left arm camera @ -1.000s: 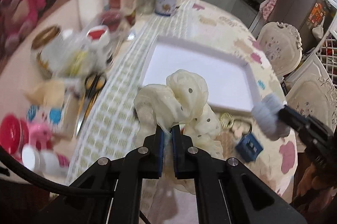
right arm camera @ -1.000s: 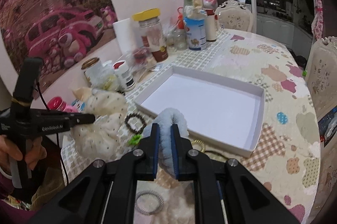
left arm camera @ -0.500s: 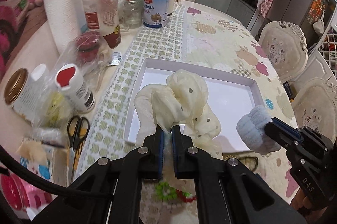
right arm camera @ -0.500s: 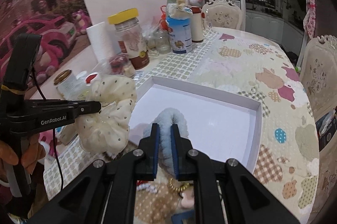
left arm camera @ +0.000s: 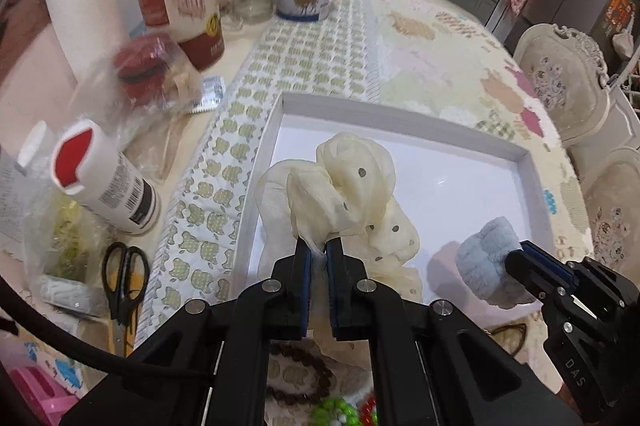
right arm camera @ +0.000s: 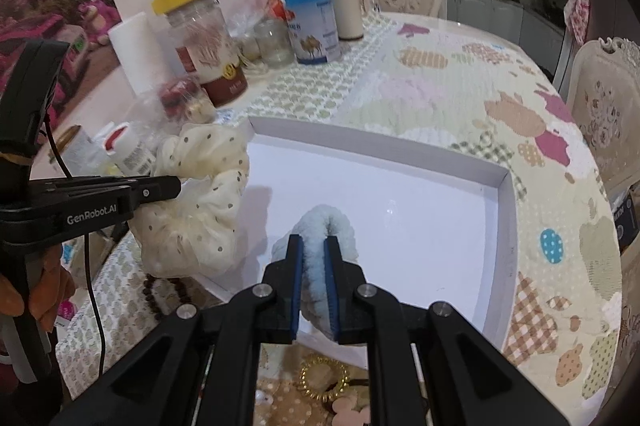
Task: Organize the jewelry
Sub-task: 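Place the scrunchie in the tray with the left tool while the right tool places the headband, then move the right tool to the blue claw clip and grasp it, then grasp the dark bead bracelet with the left tool while the right tool lifts the clip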
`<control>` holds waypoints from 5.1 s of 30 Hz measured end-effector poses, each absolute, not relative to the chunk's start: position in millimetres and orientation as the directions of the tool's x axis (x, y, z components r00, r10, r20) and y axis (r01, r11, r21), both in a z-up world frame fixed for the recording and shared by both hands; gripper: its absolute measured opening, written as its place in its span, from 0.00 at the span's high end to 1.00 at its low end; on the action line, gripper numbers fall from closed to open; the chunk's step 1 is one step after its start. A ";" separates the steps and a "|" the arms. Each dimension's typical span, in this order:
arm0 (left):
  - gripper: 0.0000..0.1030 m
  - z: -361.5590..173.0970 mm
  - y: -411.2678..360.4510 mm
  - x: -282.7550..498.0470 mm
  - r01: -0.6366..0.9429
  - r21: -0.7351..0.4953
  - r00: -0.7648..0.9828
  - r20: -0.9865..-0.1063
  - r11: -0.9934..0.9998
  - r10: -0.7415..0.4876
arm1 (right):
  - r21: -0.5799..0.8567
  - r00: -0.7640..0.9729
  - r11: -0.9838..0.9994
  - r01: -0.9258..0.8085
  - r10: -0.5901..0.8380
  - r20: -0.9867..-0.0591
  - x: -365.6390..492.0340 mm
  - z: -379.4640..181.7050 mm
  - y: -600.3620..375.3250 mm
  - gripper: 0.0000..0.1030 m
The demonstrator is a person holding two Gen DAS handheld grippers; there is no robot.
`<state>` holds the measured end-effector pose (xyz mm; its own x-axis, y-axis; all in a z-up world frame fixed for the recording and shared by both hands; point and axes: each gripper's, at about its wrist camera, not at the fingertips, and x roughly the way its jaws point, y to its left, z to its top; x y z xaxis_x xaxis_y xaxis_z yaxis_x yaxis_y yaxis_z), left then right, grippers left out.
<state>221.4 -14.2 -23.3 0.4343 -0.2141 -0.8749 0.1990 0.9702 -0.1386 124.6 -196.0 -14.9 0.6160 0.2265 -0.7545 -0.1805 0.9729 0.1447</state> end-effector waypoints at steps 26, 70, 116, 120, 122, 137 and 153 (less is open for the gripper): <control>0.72 -20.3 0.7 195.2 0.150 -0.094 0.462 -0.874 0.984 -0.153 | 0.219 0.605 0.962 -0.161 0.272 -0.749 114.1 -12.4 -198.9 0.53; 0.72 31.3 -18.1 26.5 0.149 -0.020 0.585 -0.804 0.989 -0.104 | 0.151 0.668 0.977 -0.149 0.212 -0.713 -45.8 27.6 -220.2 0.41; 0.72 -34.0 41.7 61.8 -0.011 -0.218 0.385 -0.901 0.976 -0.197 | 0.206 0.539 0.969 -0.138 0.248 -0.805 -50.9 -39.5 -249.2 0.39; 0.72 -42.4 45.5 86.3 -0.040 -0.217 0.388 -0.903 0.975 -0.185 | 0.196 0.543 0.972 -0.129 0.235 -0.806 -46.3 -41.0 -250.3 0.39; 0.71 -47.0 47.6 97.4 -0.051 -0.213 0.384 -0.906 0.976 -0.178 | 0.191 0.544 0.974 -0.121 0.226 -0.808 -44.7 -42.2 -252.9 0.39; 0.56 -77.3 48.5 146.7 -0.010 -0.211 0.332 -0.923 0.977 -0.196 | 0.067 0.493 0.972 -0.227 0.174 -0.853 -22.1 -63.3 -234.8 0.38; 0.93 -70.8 50.7 141.6 0.040 -0.174 0.395 -0.902 0.984 -0.175 | 0.151 0.513 0.969 -0.195 0.233 -0.826 -17.5 -69.1 -241.3 0.55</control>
